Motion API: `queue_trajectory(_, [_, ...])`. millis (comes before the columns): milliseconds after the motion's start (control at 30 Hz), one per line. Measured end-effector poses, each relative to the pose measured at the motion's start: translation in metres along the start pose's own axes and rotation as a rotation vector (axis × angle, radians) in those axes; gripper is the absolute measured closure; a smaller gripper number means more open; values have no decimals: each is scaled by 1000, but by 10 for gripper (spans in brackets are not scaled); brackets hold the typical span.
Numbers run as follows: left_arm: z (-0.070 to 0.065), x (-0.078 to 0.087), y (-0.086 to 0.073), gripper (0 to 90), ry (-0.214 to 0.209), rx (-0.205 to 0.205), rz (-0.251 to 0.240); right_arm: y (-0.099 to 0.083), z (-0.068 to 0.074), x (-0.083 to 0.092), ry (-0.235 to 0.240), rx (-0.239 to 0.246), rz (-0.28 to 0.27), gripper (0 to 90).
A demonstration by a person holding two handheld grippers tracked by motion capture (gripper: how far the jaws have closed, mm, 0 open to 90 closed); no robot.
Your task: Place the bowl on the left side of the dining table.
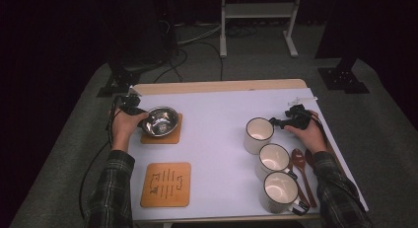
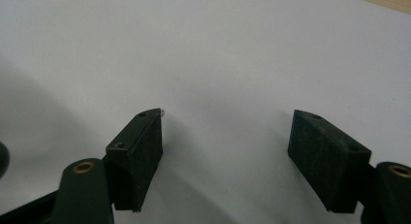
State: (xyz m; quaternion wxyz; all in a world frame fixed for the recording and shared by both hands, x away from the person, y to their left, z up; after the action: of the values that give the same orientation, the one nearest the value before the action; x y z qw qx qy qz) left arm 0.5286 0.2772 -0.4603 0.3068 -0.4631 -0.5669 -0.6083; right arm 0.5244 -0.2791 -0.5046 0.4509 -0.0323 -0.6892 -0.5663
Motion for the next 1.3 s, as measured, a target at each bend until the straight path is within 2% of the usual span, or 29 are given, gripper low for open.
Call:
queue_trajectory(233, [-1, 10, -1, 196, -26, -23, -50, 0, 0, 0, 1, 1, 0, 266])
queue_trajectory(500, [-9, 23, -6, 171, -45, -54, -84, 0, 0, 0, 2, -1, 0, 266])
queue_trajectory(667, [-14, 33, -11, 160, -53, -57, -105, 0, 0, 0, 2, -2, 0, 266])
queue_trajectory(1033, [-25, 48, -26, 122, -52, -69, -112, 0, -1, 0, 4, -1, 0, 265])
queue_trajectory(1300, [-39, 57, -35, 95, -73, -92, -130, 0, -1, 0, 4, -2, 0, 265])
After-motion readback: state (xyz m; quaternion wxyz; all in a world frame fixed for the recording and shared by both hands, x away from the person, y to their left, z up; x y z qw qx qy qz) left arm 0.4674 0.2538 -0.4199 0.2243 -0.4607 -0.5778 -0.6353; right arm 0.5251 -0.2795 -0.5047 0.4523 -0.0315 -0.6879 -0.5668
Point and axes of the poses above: each handheld gripper's, and its own axes: x roughly backward along the jaws, y roughly out of its top, z roughly to its left, the point moved 6 cm from there along -x, roughly forward along the jaws, and after that the axes turned 3 degrees about y, right-handed, at the moved point
